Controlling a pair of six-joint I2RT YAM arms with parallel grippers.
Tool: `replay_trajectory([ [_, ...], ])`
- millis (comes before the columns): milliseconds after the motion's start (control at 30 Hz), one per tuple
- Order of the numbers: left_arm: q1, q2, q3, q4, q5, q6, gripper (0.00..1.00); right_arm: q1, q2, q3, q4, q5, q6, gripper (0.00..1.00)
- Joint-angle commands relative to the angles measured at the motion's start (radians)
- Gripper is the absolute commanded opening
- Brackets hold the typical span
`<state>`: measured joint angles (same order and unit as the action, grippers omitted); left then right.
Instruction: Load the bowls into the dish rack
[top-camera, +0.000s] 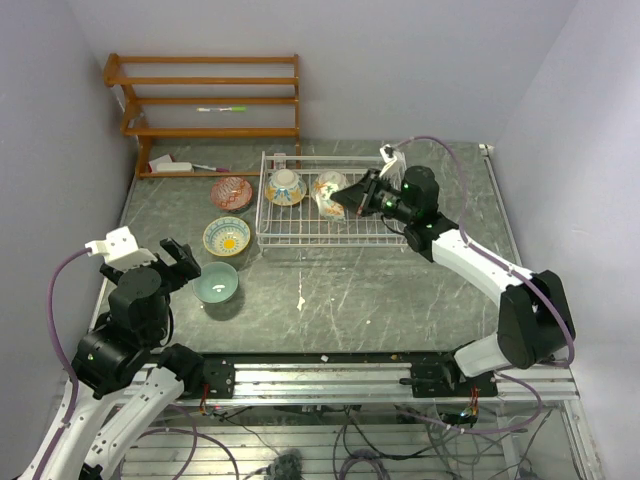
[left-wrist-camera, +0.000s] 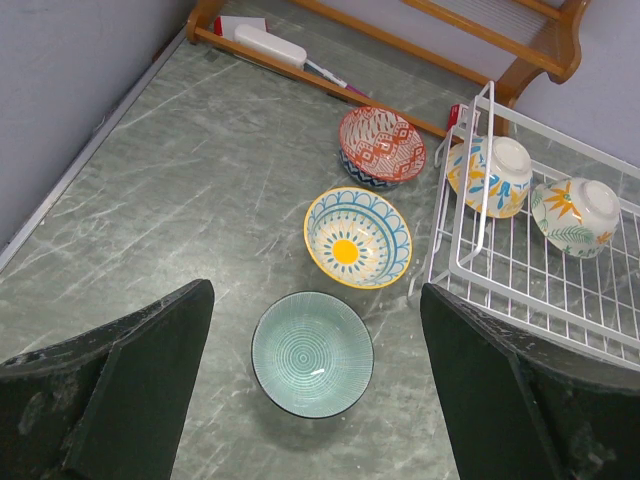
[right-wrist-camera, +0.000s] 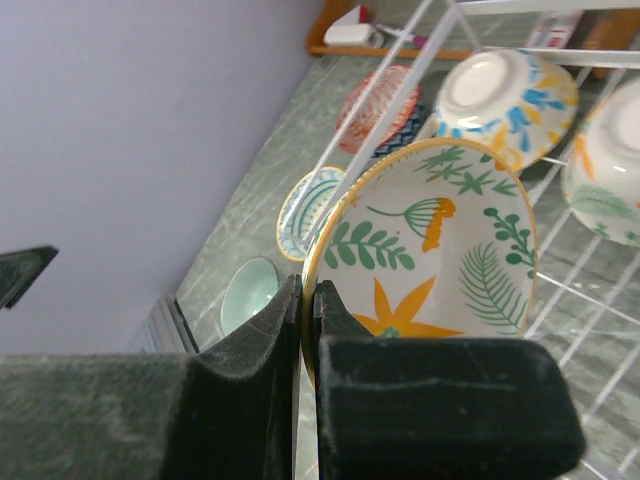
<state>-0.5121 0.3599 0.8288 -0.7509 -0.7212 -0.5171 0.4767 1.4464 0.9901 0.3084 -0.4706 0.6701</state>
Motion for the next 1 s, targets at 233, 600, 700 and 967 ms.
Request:
replay_trajectory([
  [233, 0.008, 0.002, 0.026, 0.007, -0.013, -0.009, 0.95, -0.218, 0.116, -0.141, 0.498, -0.095, 0.326, 0.00],
  [600, 0.007, -0.002, 0.027, 0.007, -0.014, -0.010, 0.95, -0.307, 0.335, -0.102, 0.696, -0.109, 0.476, 0.00],
  [700, 0.007, -0.004, 0.025, 0.009, -0.014, -0.008, 0.95, -0.323, 0.369, -0.091, 0.727, -0.098, 0.493, 0.00],
  [967, 0.007, 0.004, 0.026, 0.010, -0.014, -0.004, 0.95, -0.331, 0.457, -0.008, 0.728, -0.104, 0.488, 0.00],
])
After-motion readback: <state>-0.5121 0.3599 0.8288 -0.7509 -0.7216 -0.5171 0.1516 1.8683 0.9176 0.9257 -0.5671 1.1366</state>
